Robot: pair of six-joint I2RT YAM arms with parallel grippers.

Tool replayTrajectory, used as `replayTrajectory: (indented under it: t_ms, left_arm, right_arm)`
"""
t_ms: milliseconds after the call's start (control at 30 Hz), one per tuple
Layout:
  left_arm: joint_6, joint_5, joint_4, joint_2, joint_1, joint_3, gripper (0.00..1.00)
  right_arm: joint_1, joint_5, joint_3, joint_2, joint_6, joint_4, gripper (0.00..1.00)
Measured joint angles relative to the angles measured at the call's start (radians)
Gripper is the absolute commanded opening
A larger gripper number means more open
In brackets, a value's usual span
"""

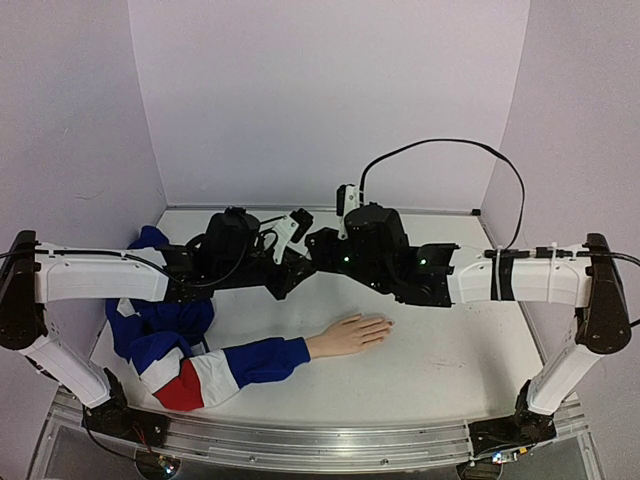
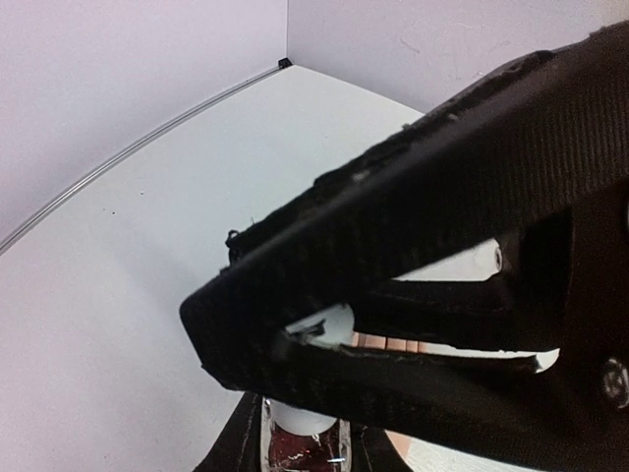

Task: Paint the nails

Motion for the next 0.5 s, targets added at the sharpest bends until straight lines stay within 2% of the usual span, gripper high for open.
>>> replayTrajectory:
  t_ms: [267,300,333,400,433,500]
  left_arm:
    - [0.01,0.01,0.018,-0.023,-0.002,-0.021,0.0]
    - [0.01,0.014,0.021,-0.032,-0.002,-0.031,0.05]
    - [0.01,0.02,0.023,-0.04,-0.002,-0.039,0.16]
    - [0.006,0.031,0.027,-0.057,-0.001,-0.054,0.47]
    - [-0.002,0.035,0.027,-0.066,-0.001,-0.06,0.57]
    - [-0.017,0.035,0.024,-0.079,0.018,-0.072,0.69]
  right_arm:
    - [0.013,0.019,0.011,0.0,-0.03,-0.002,0.0]
    - [0.015,0.016,0.011,-0.001,-0.036,-0.002,0.0]
    - [0.019,0.012,0.011,-0.002,-0.045,-0.002,0.0]
    - [0.024,0.005,0.009,-0.005,-0.058,0.002,0.0]
    - [0.026,0.0,0.007,-0.009,-0.063,0.003,0.0]
    - [0.033,-0.007,-0.003,-0.031,-0.081,-0.005,0.0]
